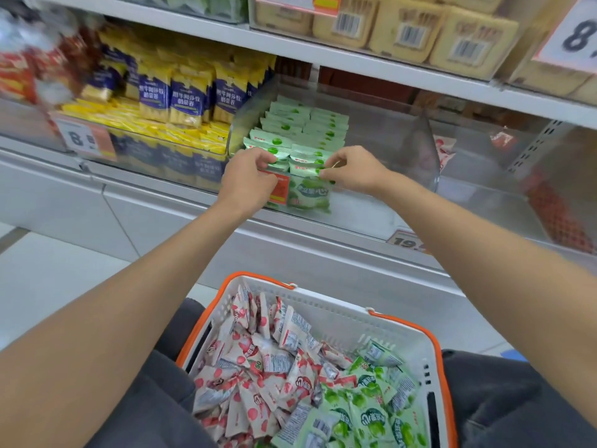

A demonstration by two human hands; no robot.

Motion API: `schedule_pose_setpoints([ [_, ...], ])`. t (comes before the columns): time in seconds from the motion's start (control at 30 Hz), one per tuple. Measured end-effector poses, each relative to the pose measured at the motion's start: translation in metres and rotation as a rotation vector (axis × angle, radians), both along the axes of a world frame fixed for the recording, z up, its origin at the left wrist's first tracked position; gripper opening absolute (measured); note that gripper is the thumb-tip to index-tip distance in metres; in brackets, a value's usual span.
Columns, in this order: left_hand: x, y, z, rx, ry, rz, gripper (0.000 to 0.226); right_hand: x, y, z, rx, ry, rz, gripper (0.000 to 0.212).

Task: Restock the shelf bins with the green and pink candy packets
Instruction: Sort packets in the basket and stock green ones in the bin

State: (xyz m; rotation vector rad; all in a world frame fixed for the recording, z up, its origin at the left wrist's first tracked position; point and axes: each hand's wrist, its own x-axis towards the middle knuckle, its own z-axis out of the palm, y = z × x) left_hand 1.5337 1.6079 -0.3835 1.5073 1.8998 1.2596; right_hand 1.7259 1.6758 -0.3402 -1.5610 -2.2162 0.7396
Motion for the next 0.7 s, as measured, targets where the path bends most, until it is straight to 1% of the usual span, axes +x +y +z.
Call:
schedule_pose_setpoints([
  [0.07, 0.000, 0.000, 0.001, 0.005, 0.001, -0.001, 0.033, -0.002, 0.004, -0.002, -0.021, 0.078, -0.051, 0.014],
  [0.2, 0.005, -0.003, 0.003, 0.002, 0.047, -0.014, 0.032, -0.012, 0.006, -0.011, -0.042, 0.139, -0.183, 0.032],
  [0.27, 0.007, -0.006, 0.002, 0.015, 0.077, -0.021, 0.033, -0.014, 0.008, -0.016, -0.016, 0.168, -0.269, 0.037],
  [0.33, 0.009, -0.008, 0.000, 0.034, 0.097, -0.019, 0.034, -0.013, 0.010, -0.019, 0.023, 0.242, -0.338, 0.040],
  [0.4, 0.012, -0.011, 0.000, 0.049, 0.115, -0.003, 0.035, -0.012, 0.008, -0.019, 0.026, 0.259, -0.332, 0.042],
  [0.5, 0.017, -0.015, 0.000, 0.057, 0.131, 0.019, 0.038, -0.012, 0.002, -0.018, 0.003, 0.175, -0.236, 0.040],
  [0.7, 0.024, -0.020, -0.003, 0.056, 0.127, 0.029, 0.039, -0.011, -0.004, -0.021, 0.158, 0.155, -0.256, 0.032],
])
